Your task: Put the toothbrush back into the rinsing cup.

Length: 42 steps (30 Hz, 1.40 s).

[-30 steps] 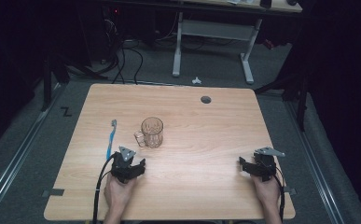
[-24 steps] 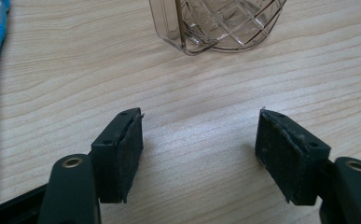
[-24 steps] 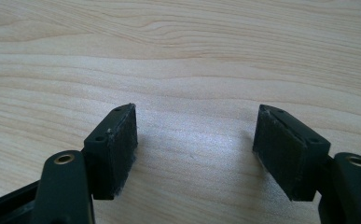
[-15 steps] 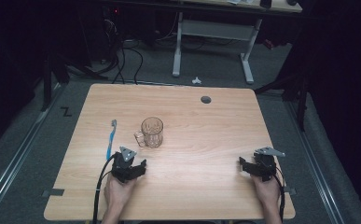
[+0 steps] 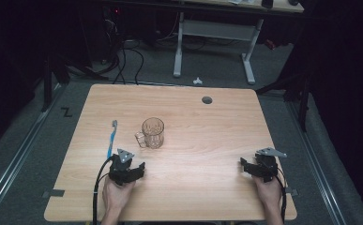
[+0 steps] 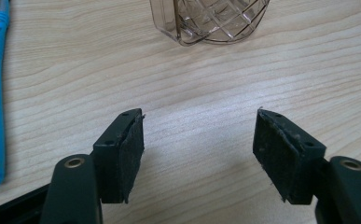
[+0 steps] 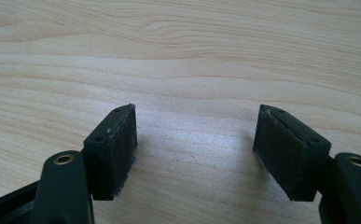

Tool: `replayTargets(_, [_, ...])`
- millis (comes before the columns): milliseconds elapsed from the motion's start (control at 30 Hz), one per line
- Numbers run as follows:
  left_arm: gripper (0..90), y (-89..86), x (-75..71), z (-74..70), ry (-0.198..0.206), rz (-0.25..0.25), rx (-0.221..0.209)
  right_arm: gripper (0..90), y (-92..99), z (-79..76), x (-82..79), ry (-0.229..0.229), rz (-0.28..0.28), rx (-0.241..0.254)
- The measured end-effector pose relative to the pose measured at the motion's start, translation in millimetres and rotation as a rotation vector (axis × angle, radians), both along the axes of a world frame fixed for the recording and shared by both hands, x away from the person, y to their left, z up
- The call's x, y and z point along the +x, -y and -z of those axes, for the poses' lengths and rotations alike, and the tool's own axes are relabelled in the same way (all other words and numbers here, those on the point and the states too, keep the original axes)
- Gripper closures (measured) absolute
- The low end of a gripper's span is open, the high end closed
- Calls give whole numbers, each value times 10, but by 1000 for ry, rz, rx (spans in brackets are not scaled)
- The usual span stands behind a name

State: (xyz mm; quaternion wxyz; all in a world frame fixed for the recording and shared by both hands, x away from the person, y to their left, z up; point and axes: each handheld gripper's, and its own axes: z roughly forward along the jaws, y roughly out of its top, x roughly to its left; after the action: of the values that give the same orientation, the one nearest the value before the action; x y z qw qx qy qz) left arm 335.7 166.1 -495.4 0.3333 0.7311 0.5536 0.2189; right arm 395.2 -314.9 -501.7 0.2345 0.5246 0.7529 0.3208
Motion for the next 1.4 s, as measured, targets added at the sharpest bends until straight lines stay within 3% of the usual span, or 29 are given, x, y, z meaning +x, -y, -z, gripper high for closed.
replayTargets(333, [341,-122,-70,-24,4,-18,-5,303,0,0,0,0,0,-1])
replayTargets(733, [347,-255,-117,-77,10,-37,-42,303,-1,0,0,1,0,-2])
replayTargets(1400, [412,-563,-119,-306,5,-73,13,303,-2,0,-1,-1,1,-1])
